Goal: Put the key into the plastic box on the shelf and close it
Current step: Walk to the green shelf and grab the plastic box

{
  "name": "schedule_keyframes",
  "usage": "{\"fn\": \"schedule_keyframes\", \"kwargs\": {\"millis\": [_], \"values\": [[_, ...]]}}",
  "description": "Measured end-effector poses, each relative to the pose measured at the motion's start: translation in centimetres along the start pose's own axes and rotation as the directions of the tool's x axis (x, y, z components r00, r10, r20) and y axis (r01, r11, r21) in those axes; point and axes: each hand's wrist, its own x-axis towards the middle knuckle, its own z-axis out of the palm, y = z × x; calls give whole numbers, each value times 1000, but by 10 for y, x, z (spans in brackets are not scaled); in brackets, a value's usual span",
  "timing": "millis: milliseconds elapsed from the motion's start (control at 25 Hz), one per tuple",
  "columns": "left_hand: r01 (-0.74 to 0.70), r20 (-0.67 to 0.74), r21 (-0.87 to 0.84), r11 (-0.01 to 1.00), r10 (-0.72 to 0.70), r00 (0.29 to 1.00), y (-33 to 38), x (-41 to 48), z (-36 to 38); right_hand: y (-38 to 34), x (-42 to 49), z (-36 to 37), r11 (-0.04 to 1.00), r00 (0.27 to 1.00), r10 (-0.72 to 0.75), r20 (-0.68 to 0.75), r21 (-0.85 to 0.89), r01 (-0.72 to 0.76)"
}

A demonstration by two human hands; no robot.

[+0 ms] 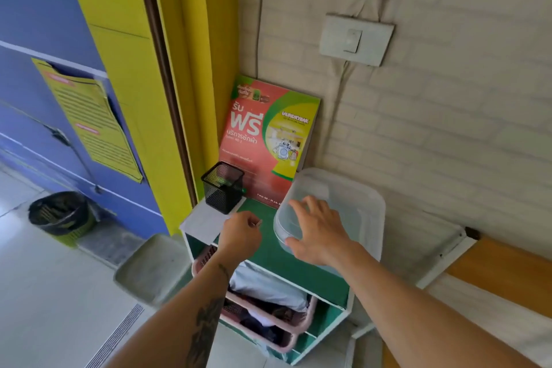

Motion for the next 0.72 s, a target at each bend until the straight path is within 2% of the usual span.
{"fn": "schedule_keyframes", "kwargs": {"millis": [280,440,520,600,720], "values": [[-47,107,147,988,31,994,-12,27,15,1,-3,15,999,994,0,-110,-38,-5],[-179,54,262,948,171,984,-14,28,16,-2,-3,19,998,990,14,-139,-62,-23],[-222,4,187,957,225,974,-15,24,15,-3,-4,21,997,988,14,-156,-75,-26],[-224,-16,-11,975,223,975,-16,14,13,-4,-5,21,996,987,1,-164,-86,-16],[-103,67,-254,962,123,990,-14,1,13,-4,-6,19,997,987,-1,-162,-77,-12]]}}
